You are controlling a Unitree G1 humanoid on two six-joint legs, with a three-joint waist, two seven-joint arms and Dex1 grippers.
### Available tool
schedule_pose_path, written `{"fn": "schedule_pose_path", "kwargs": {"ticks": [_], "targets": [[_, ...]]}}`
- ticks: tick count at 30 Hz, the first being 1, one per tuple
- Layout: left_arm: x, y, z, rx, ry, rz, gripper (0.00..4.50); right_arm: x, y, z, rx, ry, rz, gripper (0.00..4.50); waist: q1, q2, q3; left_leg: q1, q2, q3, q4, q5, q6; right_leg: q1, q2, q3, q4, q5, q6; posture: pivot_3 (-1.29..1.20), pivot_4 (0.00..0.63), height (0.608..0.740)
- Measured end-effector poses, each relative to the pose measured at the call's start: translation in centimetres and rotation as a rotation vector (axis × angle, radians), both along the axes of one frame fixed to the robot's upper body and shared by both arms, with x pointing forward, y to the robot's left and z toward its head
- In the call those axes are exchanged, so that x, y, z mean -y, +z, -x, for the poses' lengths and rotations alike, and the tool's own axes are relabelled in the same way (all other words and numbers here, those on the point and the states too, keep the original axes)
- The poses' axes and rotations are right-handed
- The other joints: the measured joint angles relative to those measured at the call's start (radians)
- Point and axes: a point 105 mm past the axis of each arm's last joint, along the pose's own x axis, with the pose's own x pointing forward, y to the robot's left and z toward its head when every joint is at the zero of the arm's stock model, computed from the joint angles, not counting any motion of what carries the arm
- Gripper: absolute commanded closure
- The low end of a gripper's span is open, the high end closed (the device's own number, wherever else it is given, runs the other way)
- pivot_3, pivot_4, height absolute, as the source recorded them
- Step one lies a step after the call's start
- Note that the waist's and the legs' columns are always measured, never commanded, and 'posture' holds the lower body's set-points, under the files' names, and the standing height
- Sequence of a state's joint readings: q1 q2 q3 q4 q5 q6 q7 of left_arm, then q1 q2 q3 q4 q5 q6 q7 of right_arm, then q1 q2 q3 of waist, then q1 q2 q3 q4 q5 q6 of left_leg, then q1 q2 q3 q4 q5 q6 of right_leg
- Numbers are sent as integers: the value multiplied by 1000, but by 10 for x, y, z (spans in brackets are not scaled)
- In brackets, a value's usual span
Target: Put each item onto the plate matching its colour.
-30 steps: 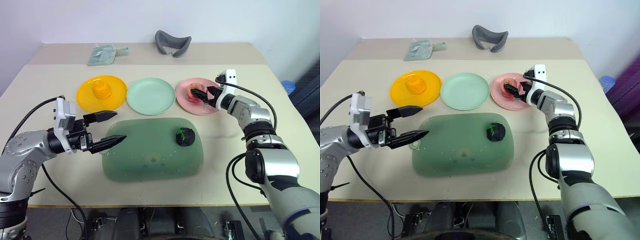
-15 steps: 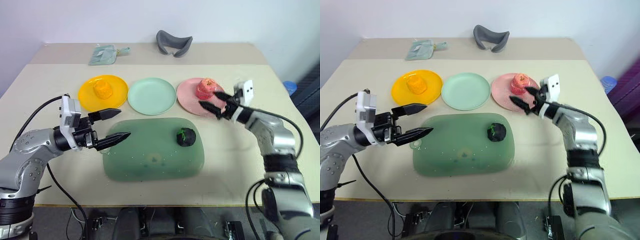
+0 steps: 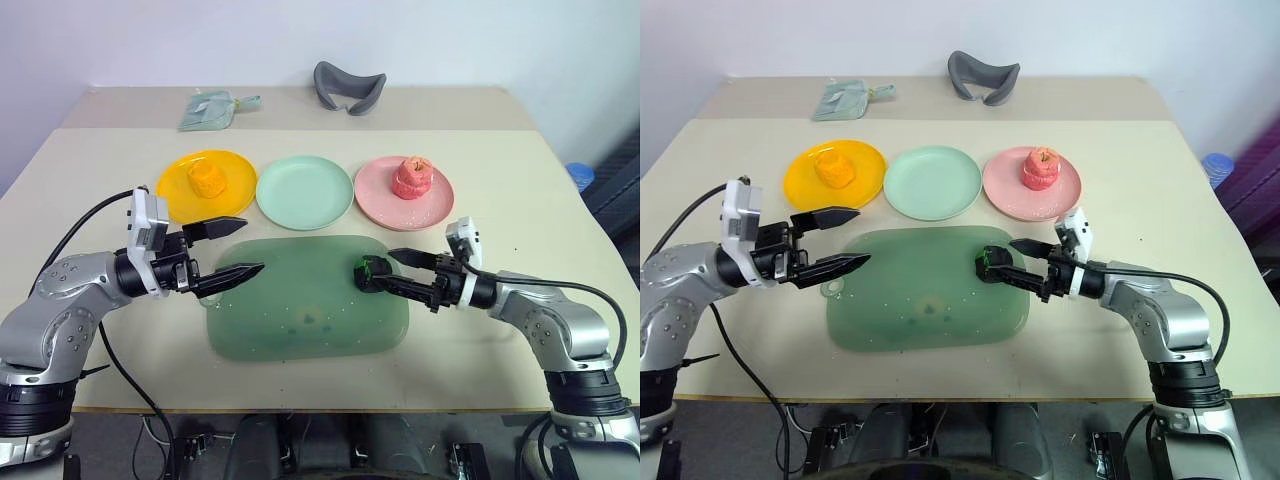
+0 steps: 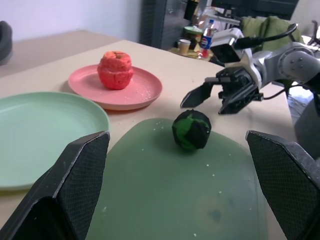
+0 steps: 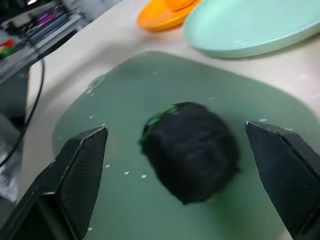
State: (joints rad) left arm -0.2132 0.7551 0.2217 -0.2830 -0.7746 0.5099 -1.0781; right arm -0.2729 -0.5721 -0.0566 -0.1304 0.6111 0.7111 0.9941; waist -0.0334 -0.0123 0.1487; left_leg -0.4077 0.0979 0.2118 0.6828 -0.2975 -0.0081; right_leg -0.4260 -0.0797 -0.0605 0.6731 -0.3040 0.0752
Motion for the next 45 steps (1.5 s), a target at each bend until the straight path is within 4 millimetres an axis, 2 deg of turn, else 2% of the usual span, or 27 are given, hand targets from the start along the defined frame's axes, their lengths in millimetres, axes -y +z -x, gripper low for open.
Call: {"fn": "schedule_pose_path", "kwargs": {"ticks": [3,9,10,11,14,18,25,32,35,38,42,45], "targets": [[0,-1,0,-3,0,0,0,-5,-8,1,-18,27,11,38,0,0,0,0,0,0,0,0,0,0,0,0,0,0,0,0,150,740],[0,-1,0,-2,6,-2,0,-10,-25,-14,-27,18,40,38,0,0,0,0,0,0,0,0,0,0,0,0,0,0,0,0,150,740],[1,-1,0,-1,8,-2,0,-12,-26,-16,-26,19,42,527,0,0,0,0,0,0,0,0,0,0,0,0,0,0,0,0,150,740],[1,-1,1,0,12,-3,0,-13,-28,-18,-24,16,41,831,1,0,0,0,0,0,0,0,0,0,0,0,0,0,0,0,150,740],[-1,-3,2,-4,33,-3,0,-14,-29,-24,9,-9,48,2280,1,0,0,0,0,0,0,0,0,0,0,0,0,0,0,0,150,740],[-4,-3,3,-2,65,3,0,-19,-18,-38,120,-70,59,2280,-3,0,0,0,0,0,0,0,0,0,0,0,0,0,0,0,150,740],[-1,-1,2,15,96,35,0,-56,37,-85,410,-218,28,2280,-11,0,0,0,0,1,0,0,0,0,0,0,1,0,0,0,150,740],[-2,1,-13,60,218,40,0,-107,32,-127,430,-270,47,2280,-13,0,0,0,0,2,0,0,0,0,0,0,2,0,0,0,150,740],[-5,0,-17,65,273,26,0,-121,33,-137,426,-267,52,1326,-15,0,0,0,0,2,0,0,0,0,0,0,2,0,0,0,150,740],[-5,-5,-18,52,302,16,0,-130,30,-140,405,-254,48,26,-15,0,0,0,0,2,0,0,0,0,0,0,2,0,0,0,150,740],[-6,-8,-19,52,356,-11,0,-129,18,-141,379,-263,67,26,-14,0,0,0,0,2,0,0,0,0,0,0,2,0,0,0,150,740],[-14,-16,-20,73,428,-76,0,-117,25,-145,424,-306,54,26,-16,1,1,0,0,2,0,0,0,-1,0,0,2,0,0,0,150,740]]}}
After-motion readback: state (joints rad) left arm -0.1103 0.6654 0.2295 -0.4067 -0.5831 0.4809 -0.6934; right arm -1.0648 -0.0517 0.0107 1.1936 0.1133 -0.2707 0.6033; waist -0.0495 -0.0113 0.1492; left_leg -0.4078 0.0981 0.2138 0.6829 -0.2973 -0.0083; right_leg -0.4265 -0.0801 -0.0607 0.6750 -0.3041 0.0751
